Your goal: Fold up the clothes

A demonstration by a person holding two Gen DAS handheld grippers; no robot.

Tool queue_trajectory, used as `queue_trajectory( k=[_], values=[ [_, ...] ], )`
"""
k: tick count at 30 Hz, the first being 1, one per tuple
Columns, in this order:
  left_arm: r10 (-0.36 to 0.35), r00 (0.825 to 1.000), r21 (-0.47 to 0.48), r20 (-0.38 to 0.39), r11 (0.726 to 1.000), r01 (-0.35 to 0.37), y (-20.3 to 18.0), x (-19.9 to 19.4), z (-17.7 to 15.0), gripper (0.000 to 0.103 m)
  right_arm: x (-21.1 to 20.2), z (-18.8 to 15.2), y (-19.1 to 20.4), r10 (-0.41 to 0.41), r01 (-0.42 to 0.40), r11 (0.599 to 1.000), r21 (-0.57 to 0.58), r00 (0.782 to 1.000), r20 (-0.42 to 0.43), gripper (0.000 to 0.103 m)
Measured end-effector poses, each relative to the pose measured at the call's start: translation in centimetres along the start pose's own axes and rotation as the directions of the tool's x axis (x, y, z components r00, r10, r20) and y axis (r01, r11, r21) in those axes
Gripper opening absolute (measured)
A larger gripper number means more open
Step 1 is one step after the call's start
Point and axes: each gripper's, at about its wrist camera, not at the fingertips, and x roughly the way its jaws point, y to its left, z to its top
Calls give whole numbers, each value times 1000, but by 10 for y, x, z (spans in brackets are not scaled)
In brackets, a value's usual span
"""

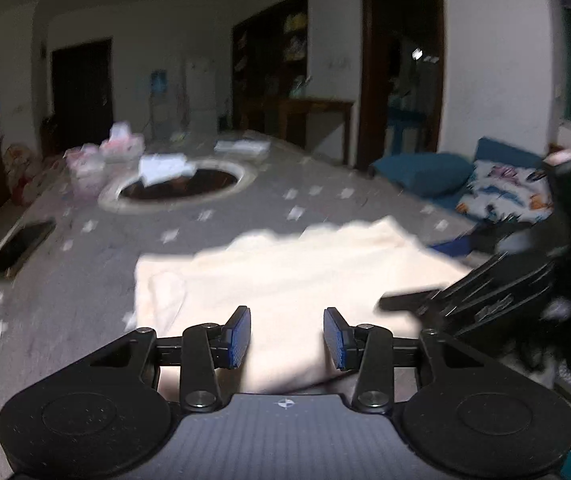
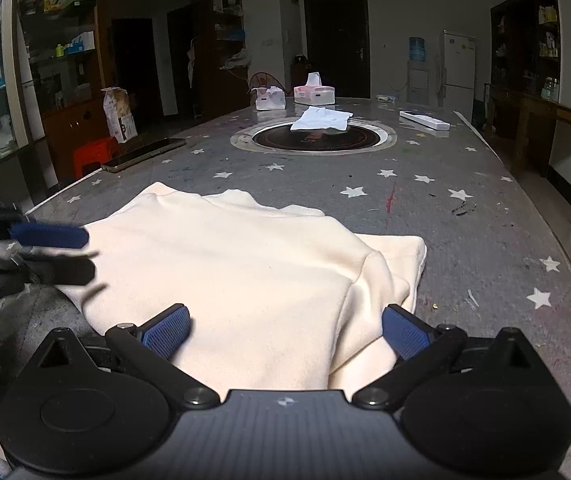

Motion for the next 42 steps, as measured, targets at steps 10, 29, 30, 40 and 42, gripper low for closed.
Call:
queue_trajectory(
  k=[10,29,30,40,42],
  values=[
    [33,998,-15,50,999,-33,5,-17,-1,46,-26,12,20,-11,19,998,-66,993,119,103],
    [58,997,-111,46,992,-52,27,-11,3,52,-5,38,31,75,-66,982,-177,996,44,103],
    [62,998,-122,33,991,-57,30,-9,1,52,3,43,26,89,-84,983,-164,996,28,103],
    [85,996,-168,-4,982,-85,41,-8,-3,57,42,60,-4,122,-127,991,-39,988,-99,103],
    [89,996,-167,6,982,-87,41,-11,0,57,34,65,0,150,-154,987,-50,986,-77,103]
  ],
)
